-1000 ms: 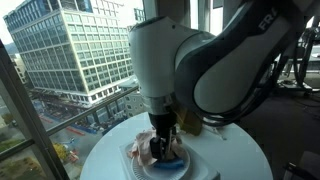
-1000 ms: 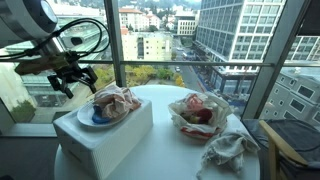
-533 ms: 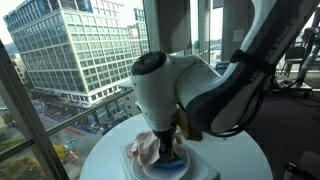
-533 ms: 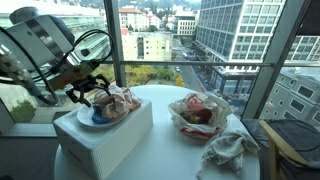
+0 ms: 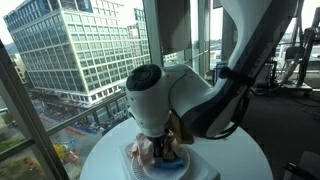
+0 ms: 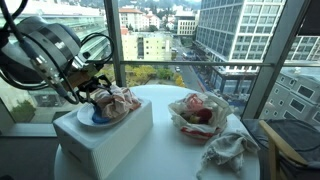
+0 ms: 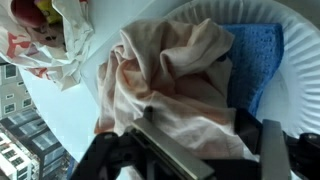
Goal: Place the clothes on the box
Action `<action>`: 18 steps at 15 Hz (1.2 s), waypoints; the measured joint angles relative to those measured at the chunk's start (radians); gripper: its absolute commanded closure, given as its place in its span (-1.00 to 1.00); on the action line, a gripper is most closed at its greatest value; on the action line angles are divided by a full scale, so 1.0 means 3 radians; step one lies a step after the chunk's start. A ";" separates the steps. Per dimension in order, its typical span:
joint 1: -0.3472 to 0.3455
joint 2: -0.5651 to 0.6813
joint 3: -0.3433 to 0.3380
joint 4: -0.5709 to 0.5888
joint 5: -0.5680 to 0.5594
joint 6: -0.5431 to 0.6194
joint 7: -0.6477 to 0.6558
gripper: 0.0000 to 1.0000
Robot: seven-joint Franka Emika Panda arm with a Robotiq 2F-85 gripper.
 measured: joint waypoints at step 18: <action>-0.0163 -0.0489 -0.0016 -0.0120 0.0396 0.0008 0.0098 0.96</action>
